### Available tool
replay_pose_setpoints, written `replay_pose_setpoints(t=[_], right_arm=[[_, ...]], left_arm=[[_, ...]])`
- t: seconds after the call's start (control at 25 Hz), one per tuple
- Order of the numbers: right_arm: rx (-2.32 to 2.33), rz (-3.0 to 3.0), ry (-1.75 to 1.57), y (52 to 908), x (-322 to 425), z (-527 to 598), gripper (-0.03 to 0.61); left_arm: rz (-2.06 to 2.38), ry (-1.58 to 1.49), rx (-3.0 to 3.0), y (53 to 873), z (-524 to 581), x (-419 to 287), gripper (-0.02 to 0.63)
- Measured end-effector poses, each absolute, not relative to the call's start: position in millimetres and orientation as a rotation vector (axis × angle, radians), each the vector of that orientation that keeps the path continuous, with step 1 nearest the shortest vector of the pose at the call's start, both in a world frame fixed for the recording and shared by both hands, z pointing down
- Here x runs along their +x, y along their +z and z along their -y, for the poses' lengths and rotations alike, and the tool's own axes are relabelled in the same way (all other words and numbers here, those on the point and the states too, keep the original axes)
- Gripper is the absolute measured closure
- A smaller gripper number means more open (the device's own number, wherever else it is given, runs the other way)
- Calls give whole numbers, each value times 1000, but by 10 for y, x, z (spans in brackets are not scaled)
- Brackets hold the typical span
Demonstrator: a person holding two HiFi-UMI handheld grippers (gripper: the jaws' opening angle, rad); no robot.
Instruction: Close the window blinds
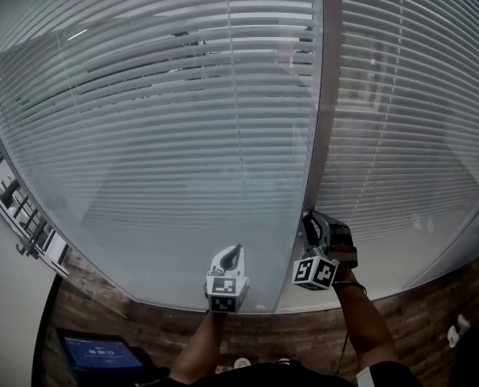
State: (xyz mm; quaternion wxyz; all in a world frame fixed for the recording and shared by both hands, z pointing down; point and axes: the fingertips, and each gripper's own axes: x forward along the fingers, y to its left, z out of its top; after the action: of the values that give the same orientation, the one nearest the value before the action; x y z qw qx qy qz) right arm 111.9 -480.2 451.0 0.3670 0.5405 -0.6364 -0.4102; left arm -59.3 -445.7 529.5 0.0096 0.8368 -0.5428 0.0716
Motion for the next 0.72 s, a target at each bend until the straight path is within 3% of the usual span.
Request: replay_pose_setpoints(t=[0.4, 0.72], right_arm=[[1878, 2278, -296, 4610, 1247, 4669, 440], [1981, 2488, 59, 4510, 1258, 4786, 431]], left_arm=[[1693, 234, 2612, 5300, 4464, -588, 620], [1655, 251, 2615, 5301, 4420, -543, 620]])
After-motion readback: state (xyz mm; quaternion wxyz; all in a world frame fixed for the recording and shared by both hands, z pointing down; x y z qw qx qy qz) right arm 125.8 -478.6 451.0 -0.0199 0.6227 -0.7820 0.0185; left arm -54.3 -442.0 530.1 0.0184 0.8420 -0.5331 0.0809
